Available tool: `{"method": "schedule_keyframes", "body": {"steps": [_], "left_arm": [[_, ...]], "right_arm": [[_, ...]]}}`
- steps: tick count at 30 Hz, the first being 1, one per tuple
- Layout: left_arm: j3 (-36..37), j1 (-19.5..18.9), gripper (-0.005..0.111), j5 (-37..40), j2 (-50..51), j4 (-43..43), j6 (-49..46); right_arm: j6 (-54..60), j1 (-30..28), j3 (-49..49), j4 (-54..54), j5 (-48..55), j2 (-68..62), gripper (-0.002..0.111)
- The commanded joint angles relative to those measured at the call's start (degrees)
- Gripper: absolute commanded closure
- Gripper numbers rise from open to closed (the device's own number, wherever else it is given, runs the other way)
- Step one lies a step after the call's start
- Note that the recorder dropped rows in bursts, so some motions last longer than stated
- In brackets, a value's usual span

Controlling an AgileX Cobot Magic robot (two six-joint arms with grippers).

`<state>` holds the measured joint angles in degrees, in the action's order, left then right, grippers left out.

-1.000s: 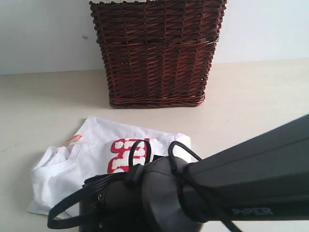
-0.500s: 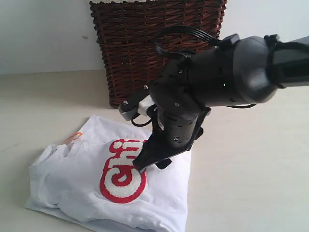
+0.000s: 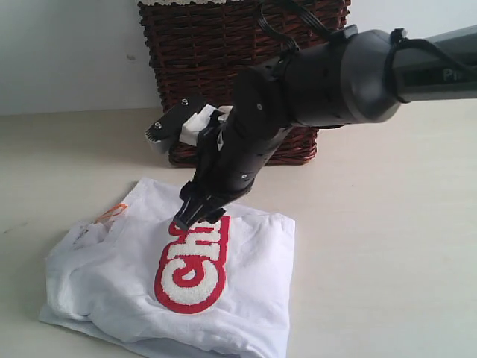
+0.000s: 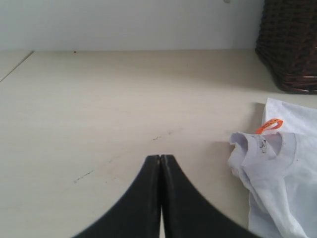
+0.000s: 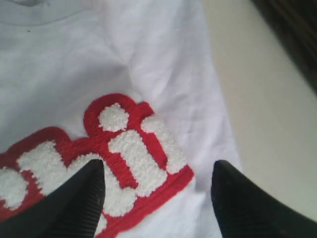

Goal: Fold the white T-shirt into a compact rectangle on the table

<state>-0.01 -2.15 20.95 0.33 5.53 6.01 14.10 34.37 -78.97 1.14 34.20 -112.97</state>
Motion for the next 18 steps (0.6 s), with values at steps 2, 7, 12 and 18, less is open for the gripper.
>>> {"method": "schedule_keyframes", "body": {"steps": [2, 7, 12, 18], "left_arm": [[0.01, -0.09, 0.107, -0.65, -0.33, -0.09, 0.2], [0.01, -0.09, 0.107, -0.65, -0.33, -0.09, 0.2], [0.01, -0.09, 0.107, -0.65, -0.33, -0.09, 0.2], [0.01, -0.09, 0.107, -0.65, -0.33, -0.09, 0.2]], "right_arm": [[2.62, -0.35, -3.61, 0.23, 1.6, -6.3, 0.049], [2.21, -0.35, -7.03, -0.8, 2.53, -10.96, 0.05], [1.87, -0.35, -7.97, -1.45, 2.58, -11.84, 0.079], [1.99, -0.35, -7.97, -3.46, 3.28, -8.84, 0.108]]}}
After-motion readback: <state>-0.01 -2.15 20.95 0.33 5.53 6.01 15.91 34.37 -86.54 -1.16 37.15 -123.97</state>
